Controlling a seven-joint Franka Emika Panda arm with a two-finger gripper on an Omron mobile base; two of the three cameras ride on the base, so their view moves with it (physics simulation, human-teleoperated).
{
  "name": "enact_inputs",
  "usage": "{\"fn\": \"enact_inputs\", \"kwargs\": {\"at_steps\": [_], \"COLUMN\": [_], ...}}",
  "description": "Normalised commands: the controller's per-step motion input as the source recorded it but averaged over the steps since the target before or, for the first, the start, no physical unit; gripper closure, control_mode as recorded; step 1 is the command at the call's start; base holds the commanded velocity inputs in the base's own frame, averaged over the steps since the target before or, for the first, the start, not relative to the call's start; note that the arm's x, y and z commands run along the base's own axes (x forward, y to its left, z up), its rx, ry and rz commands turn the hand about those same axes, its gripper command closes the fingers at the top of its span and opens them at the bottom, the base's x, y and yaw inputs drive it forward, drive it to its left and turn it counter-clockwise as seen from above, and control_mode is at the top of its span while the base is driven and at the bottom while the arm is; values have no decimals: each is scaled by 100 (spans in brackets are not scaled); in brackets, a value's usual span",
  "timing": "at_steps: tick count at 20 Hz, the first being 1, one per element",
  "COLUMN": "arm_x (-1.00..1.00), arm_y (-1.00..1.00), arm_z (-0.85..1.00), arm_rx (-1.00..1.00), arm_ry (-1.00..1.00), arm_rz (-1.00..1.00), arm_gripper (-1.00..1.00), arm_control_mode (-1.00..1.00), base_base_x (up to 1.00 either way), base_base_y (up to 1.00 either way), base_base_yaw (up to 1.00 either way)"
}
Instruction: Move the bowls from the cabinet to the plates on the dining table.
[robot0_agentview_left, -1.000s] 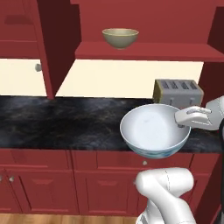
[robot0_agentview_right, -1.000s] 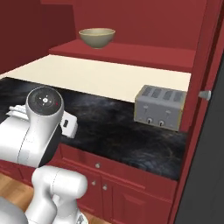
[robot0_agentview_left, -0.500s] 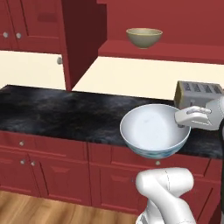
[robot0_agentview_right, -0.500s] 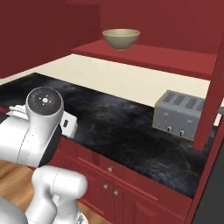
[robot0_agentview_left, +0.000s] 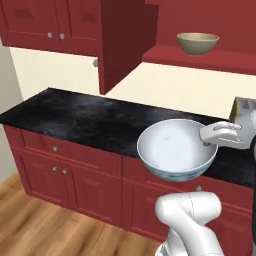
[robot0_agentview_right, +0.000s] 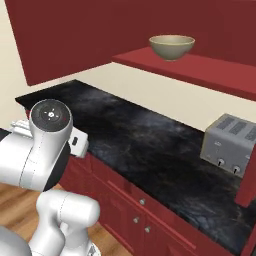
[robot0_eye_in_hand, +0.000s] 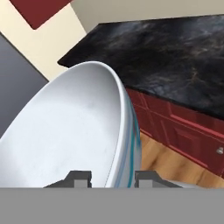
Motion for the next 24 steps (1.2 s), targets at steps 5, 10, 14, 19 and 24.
{"fn": "enact_inputs", "kwargs": {"at_steps": [5, 10, 14, 19, 24], "arm_x": [0, 0, 0, 0, 0], "arm_y": [0, 0, 0, 0, 0], "arm_z": [0, 0, 0, 0, 0], "arm_rx": [0, 0, 0, 0, 0], "arm_ry": [0, 0, 0, 0, 0], "arm_rz": [0, 0, 0, 0, 0], "arm_gripper": [100, 100, 100, 100, 100], "arm_control_mode": [100, 100, 100, 100, 100], "base_base_x": [0, 0, 0, 0, 0], "base_base_y": [0, 0, 0, 0, -1], "base_base_yaw": [40, 42, 42, 43, 43]}}
